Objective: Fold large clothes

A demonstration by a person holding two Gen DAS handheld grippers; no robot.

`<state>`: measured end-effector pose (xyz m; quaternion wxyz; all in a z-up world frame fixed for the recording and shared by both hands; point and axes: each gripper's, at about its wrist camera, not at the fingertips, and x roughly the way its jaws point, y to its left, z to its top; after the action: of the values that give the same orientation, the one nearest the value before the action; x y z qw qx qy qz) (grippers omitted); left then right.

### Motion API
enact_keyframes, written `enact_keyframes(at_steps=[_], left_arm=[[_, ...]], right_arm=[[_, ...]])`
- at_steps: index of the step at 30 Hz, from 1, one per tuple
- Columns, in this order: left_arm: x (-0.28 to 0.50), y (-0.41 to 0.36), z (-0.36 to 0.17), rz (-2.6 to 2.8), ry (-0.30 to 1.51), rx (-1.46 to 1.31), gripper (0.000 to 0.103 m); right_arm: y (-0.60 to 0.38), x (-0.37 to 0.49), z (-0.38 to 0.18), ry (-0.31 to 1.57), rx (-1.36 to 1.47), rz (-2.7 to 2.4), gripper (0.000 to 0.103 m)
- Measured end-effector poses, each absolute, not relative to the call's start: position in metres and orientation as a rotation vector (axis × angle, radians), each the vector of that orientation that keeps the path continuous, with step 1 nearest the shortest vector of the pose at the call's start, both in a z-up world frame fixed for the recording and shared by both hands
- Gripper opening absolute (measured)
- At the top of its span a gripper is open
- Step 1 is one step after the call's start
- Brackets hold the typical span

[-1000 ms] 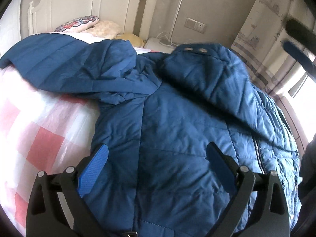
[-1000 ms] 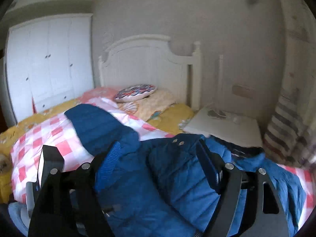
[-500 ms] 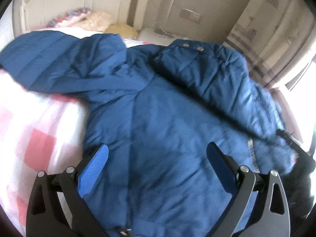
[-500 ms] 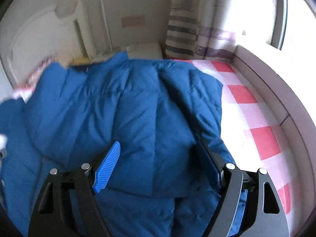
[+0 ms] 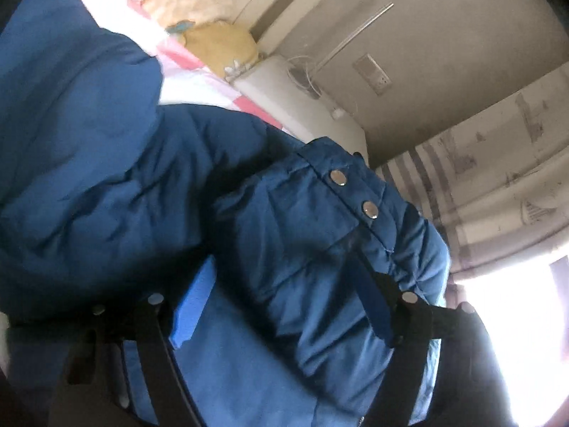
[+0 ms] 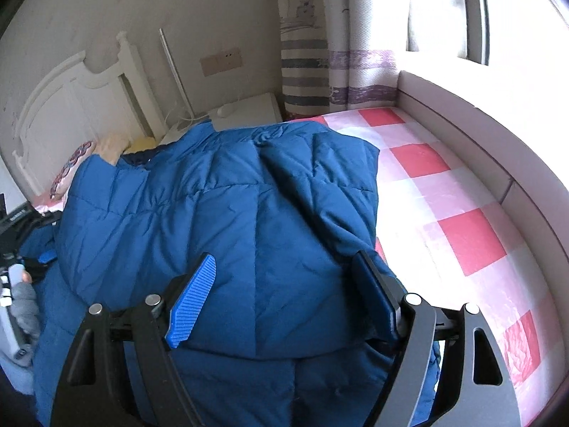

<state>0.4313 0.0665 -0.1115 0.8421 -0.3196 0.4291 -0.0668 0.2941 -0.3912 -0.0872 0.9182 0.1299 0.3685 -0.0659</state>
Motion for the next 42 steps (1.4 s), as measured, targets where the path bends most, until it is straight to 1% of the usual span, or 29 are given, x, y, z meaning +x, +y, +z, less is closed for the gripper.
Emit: enact_keyframes(at_steps=[1, 2, 3, 4, 6, 11, 13, 14, 15, 17, 20, 21, 23, 26, 28, 31, 34, 36, 37, 38, 42], left_arm=[[0.432, 0.062, -0.112, -0.135, 0.917, -0.663, 0.036], [0.432, 0.061, -0.111, -0.119, 0.920, -0.656, 0.032], [0.428, 0.062, -0.108, -0.110, 0.902, -0.657, 0.020], [0.418, 0.062, -0.100, -0.092, 0.857, -0.647, 0.017], [0.391, 0.058, -0.079, -0.058, 0.762, -0.582, 0.015], [0.314, 0.047, -0.035, -0.087, 0.602, -0.430, 0.016], [0.297, 0.046, -0.034, -0.078, 0.600, -0.380, 0.025], [0.294, 0.045, -0.039, -0.035, 0.628, -0.331, 0.031], [0.294, 0.046, -0.045, -0.002, 0.659, -0.299, 0.052], [0.302, 0.059, -0.066, 0.053, 0.733, -0.287, 0.078], [0.305, 0.089, -0.070, 0.142, 0.753, -0.347, 0.078], [0.302, 0.099, -0.062, 0.182, 0.716, -0.381, 0.078], [0.292, 0.107, -0.034, 0.206, 0.604, -0.410, 0.083], [0.296, 0.087, -0.004, 0.118, 0.559, -0.299, 0.091], [0.316, 0.055, -0.001, 0.055, 0.596, -0.190, 0.096], [0.351, 0.021, -0.025, 0.031, 0.688, -0.037, 0.096], [0.379, 0.007, -0.078, 0.022, 0.855, 0.026, 0.096], [0.381, 0.007, -0.106, 0.023, 0.901, 0.048, 0.097], [0.380, 0.006, -0.104, 0.019, 0.892, 0.055, 0.100], [0.378, 0.006, -0.102, 0.011, 0.885, 0.055, 0.101], [0.376, 0.008, -0.107, 0.020, 0.892, 0.071, 0.101]], right_arm=[[-0.393, 0.293, -0.087, 0.752, 0.275, -0.135, 0.075], [-0.394, 0.293, -0.087, 0.750, 0.281, -0.135, 0.075], [-0.395, 0.292, -0.087, 0.746, 0.289, -0.132, 0.075], [-0.396, 0.292, -0.087, 0.742, 0.297, -0.129, 0.075], [-0.398, 0.291, -0.086, 0.737, 0.307, -0.128, 0.075], [-0.400, 0.291, -0.086, 0.735, 0.320, -0.127, 0.075], [-0.400, 0.290, -0.086, 0.733, 0.323, -0.126, 0.075], [-0.400, 0.290, -0.086, 0.732, 0.323, -0.128, 0.075], [-0.399, 0.290, -0.086, 0.731, 0.322, -0.131, 0.075], [-0.399, 0.289, -0.086, 0.728, 0.318, -0.135, 0.075], [-0.399, 0.289, -0.086, 0.727, 0.319, -0.137, 0.076], [-0.399, 0.289, -0.086, 0.728, 0.319, -0.137, 0.076], [-0.398, 0.289, -0.086, 0.730, 0.318, -0.137, 0.076], [-0.399, 0.288, -0.085, 0.732, 0.319, -0.136, 0.076], [-0.398, 0.288, -0.085, 0.733, 0.314, -0.139, 0.076], [-0.397, 0.288, -0.085, 0.736, 0.304, -0.144, 0.077], [-0.397, 0.288, -0.085, 0.738, 0.307, -0.137, 0.078], [-0.399, 0.287, -0.085, 0.731, 0.322, -0.129, 0.078], [-0.400, 0.284, -0.083, 0.712, 0.328, -0.128, 0.078], [-0.401, 0.282, -0.081, 0.698, 0.331, -0.127, 0.078], [-0.407, 0.270, -0.069, 0.616, 0.373, -0.125, 0.078]])
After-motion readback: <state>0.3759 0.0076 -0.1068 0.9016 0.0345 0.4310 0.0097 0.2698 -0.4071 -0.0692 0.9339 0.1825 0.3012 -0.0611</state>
